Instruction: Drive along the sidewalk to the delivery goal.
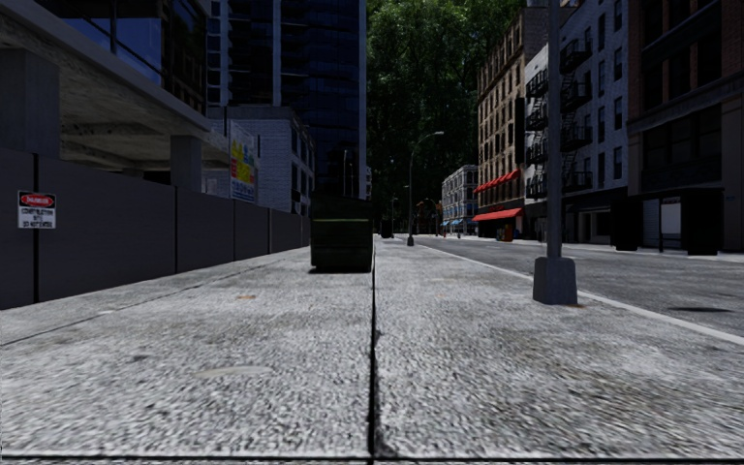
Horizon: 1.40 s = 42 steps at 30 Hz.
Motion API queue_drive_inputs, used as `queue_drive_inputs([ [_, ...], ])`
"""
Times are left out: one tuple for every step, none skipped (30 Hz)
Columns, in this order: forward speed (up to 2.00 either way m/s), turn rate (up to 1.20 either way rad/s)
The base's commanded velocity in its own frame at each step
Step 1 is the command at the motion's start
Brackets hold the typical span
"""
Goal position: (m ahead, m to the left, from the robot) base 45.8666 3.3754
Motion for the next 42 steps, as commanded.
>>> queue_drive_inputs([
  [1.67, 0.00],
  [1.67, 0.00],
  [1.67, 0.00],
  [1.67, 0.00],
  [1.67, 0.00],
  [1.67, 0.00],
  [1.67, 0.00],
  [1.67, 0.00],
  [1.67, 0.00],
  [1.67, 0.00],
  [1.67, -0.01],
  [1.67, -0.10],
  [1.67, -0.26],
  [1.67, -0.42],
  [1.67, -0.51],
  [1.67, -0.51],
  [1.67, -0.62],
  [1.67, -0.73],
  [1.67, -0.77],
  [1.67, -0.78],
  [1.67, -0.78],
  [1.67, -0.78],
  [1.67, -0.78],
  [1.67, -0.78],
  [1.67, -0.33],
  [1.67, 0.00],
  [1.67, 0.00],
  [1.67, 0.00],
  [1.67, 0.00],
  [1.67, 0.00],
  [1.67, 0.00],
  [1.67, 0.00],
  [1.67, 0.00],
  [1.67, 0.24],
  [1.67, 1.19],
  [1.67, 0.30],
  [1.67, 0.00],
  [1.67, 0.00],
  [1.67, 0.00],
  [1.67, 0.00],
  [1.67, 0.00],
  [1.67, 0.00],
])
